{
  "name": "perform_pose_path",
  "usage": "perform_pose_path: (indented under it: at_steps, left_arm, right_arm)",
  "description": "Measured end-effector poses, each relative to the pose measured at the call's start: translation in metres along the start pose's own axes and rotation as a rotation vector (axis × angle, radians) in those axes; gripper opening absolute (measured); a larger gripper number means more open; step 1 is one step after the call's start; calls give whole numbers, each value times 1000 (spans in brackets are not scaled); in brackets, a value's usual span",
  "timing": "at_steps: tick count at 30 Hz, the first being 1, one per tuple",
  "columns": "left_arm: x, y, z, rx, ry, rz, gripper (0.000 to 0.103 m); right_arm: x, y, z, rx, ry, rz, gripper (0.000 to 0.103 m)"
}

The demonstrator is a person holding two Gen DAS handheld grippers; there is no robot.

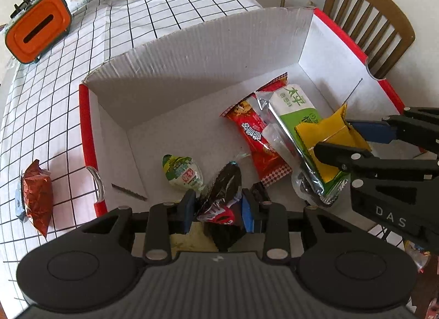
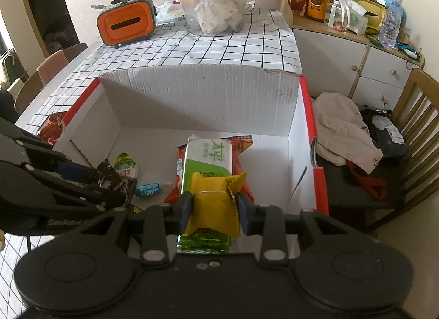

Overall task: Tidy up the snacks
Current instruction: 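Carry both items into the red box and open both grippers to release them, then withdraw both tools from the box toward the blue packet and brown bag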

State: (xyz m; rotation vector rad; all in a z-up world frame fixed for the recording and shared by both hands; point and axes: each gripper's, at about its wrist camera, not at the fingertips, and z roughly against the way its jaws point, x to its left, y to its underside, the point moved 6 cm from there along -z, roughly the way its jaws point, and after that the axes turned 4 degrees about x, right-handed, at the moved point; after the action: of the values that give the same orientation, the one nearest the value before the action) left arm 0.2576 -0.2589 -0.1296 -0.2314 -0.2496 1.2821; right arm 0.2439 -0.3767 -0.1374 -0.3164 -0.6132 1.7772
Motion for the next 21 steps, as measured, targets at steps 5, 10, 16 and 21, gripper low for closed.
perform_pose_path:
  at_steps: [5, 10, 16, 21]
  left_arm:
    - [2, 0, 3, -8, -2, 10, 39]
    - [6, 3, 17, -43, 14, 35, 50]
    - [10, 8, 44, -116, 14, 54, 61]
    - [13, 15, 72, -187, -2, 56, 64]
  right_arm:
    - [-1, 3, 4, 2, -6, -7, 35]
    - [-1, 5, 14, -8, -22, -10, 40]
    - [5, 5, 38, -51, -47, 4, 58]
    - [15, 4, 63, -98, -75, 28, 69]
